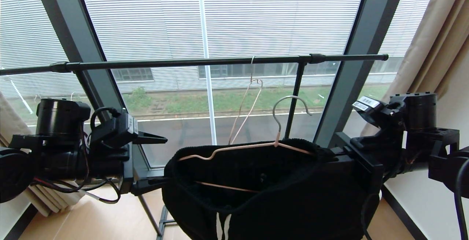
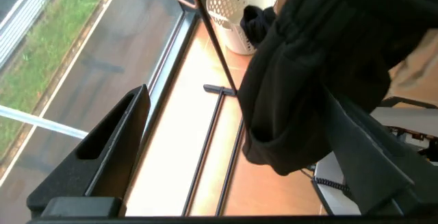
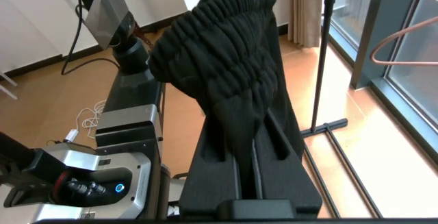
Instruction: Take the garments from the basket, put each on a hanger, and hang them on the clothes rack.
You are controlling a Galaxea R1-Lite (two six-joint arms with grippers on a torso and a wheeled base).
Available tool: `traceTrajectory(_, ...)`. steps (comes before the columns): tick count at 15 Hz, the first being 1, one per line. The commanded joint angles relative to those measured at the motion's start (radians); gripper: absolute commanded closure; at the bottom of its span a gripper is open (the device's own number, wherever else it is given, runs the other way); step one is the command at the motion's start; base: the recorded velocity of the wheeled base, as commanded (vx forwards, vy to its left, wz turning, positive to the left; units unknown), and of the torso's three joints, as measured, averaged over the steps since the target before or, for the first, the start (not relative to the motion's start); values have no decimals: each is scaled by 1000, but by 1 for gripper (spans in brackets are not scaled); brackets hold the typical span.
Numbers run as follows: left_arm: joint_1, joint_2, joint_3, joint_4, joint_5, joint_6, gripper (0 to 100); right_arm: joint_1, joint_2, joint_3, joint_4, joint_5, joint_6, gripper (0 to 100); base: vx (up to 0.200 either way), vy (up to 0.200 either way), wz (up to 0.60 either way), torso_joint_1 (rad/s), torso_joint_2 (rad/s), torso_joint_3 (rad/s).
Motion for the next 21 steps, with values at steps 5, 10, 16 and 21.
traceTrajectory(5, -106, 63, -109, -1, 37, -118, 0, 6, 1, 13, 1, 6, -38, 100, 0, 0, 0, 0, 0, 0)
traceTrajectory(10, -190, 75, -125, -3, 37, -122, 0, 11, 4, 13, 1, 6, -38, 100, 0, 0, 0, 0, 0, 0)
traceTrajectory(16, -279, 98, -145, -1, 38, -124, 0, 17, 15, 11, 0, 8, -40, 100, 0, 0, 0, 0, 0, 0)
traceTrajectory(21, -319, 117, -160, -1, 61, -124, 0, 18, 15, 13, 0, 9, -40, 100, 0, 0, 0, 0, 0, 0)
